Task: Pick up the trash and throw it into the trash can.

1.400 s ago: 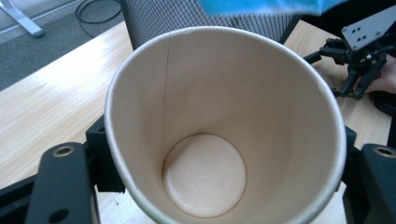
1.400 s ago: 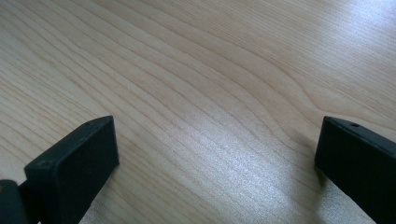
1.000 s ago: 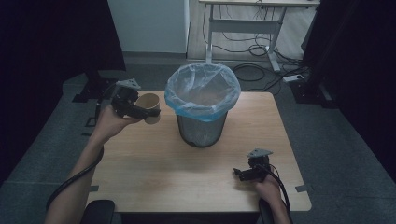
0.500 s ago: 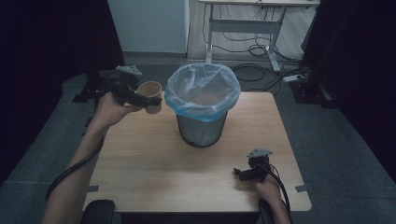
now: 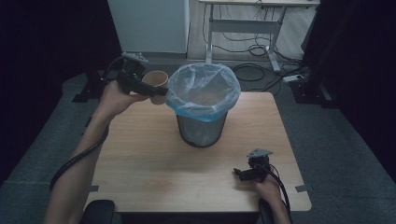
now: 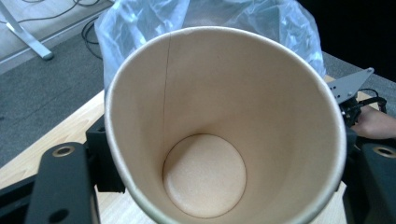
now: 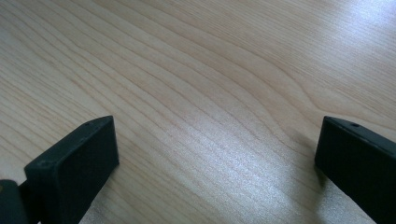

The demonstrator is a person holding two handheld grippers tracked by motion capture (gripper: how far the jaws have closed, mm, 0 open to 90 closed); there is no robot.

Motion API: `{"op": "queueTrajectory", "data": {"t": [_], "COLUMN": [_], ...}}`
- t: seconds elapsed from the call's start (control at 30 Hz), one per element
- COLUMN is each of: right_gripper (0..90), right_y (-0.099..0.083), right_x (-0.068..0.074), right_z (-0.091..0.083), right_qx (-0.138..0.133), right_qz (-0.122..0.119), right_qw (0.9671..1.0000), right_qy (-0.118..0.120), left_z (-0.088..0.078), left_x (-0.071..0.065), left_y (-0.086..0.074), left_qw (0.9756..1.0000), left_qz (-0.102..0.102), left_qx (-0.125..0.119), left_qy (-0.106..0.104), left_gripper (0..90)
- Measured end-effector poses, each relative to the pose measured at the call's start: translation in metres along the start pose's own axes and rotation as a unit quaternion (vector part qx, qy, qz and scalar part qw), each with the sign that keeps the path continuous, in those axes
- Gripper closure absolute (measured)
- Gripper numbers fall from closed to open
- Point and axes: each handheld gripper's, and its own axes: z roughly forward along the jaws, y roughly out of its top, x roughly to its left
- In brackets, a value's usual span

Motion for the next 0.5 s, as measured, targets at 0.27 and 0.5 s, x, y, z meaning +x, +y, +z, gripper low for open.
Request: {"op": "queueTrajectory", "data": {"t": [0.27, 0.5], "right_gripper": [0.0, 0.0], "right_y": [0.000, 0.000], "right_x": [0.000, 0.000], "right_z": [0.000, 0.000], "right_qx": [0.000, 0.000], "right_qz": [0.000, -0.001], "right_qw": [1.0000, 1.0000], "right_qy": [0.000, 0.001], "left_z": [0.013, 0.034], "left_x": [-0.006, -0.010], "left_y": [0.020, 0.036], "left_qw": [1.0000, 0.9999], "left_qz": [0.007, 0.012], "left_qx": [0.002, 0.007], "left_qy": [-0.004, -0.010], "left_gripper": [24.9, 24.9]}}
